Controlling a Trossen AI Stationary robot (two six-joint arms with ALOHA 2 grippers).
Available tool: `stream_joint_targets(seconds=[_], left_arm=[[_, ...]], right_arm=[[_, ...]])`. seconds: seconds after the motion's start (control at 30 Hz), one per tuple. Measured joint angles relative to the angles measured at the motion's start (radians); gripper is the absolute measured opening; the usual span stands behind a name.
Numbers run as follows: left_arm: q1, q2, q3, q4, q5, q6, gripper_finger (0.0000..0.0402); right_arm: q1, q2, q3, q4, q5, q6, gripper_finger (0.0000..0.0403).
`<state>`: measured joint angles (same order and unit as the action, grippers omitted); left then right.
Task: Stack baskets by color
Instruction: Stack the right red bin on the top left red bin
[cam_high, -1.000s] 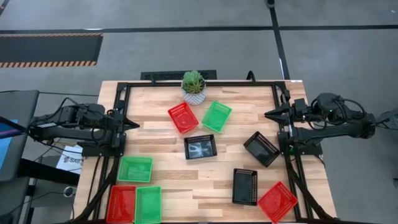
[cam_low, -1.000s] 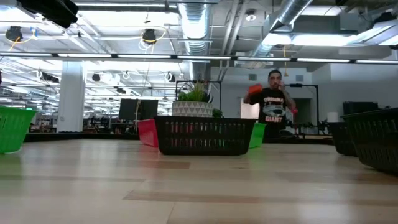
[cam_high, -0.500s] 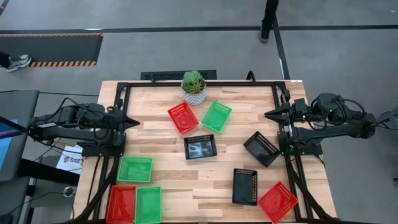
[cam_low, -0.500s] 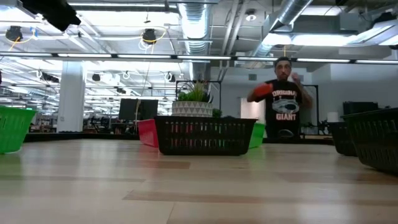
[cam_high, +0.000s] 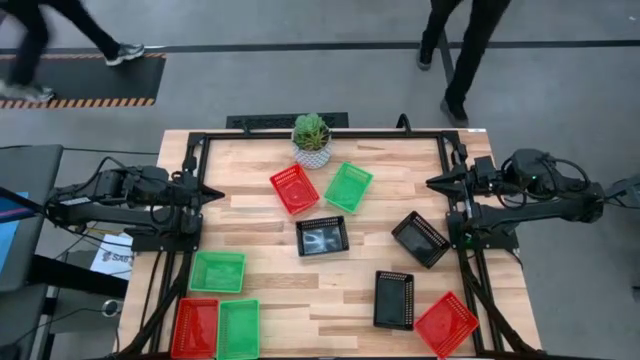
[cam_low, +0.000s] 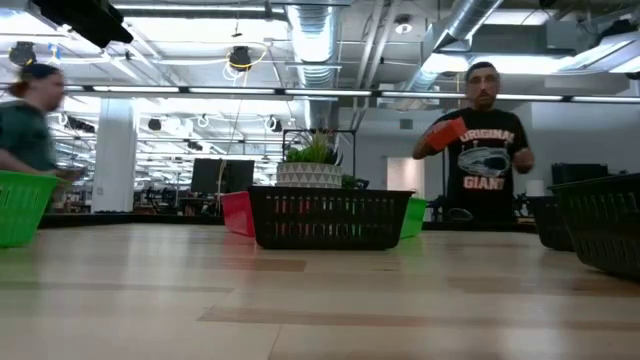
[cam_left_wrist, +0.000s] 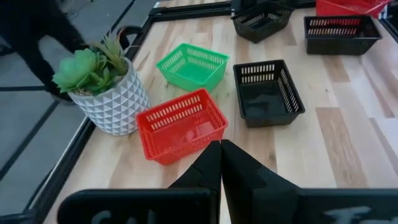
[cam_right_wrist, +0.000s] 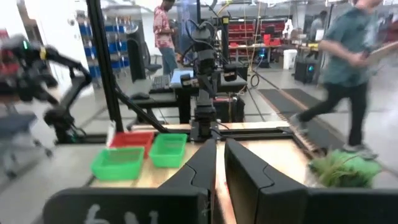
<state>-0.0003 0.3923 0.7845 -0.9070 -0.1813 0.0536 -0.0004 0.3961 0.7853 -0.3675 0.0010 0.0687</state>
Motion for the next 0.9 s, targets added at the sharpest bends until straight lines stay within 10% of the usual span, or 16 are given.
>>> stream_joint_targets(seconds=[0.9], left_arm=[[0.0,0.0,0.0,0.01,-0.014,-0.438,0.0]], right_arm=[[-0.001,0.003,0.0,0.005,0.001,0.229,0.006]])
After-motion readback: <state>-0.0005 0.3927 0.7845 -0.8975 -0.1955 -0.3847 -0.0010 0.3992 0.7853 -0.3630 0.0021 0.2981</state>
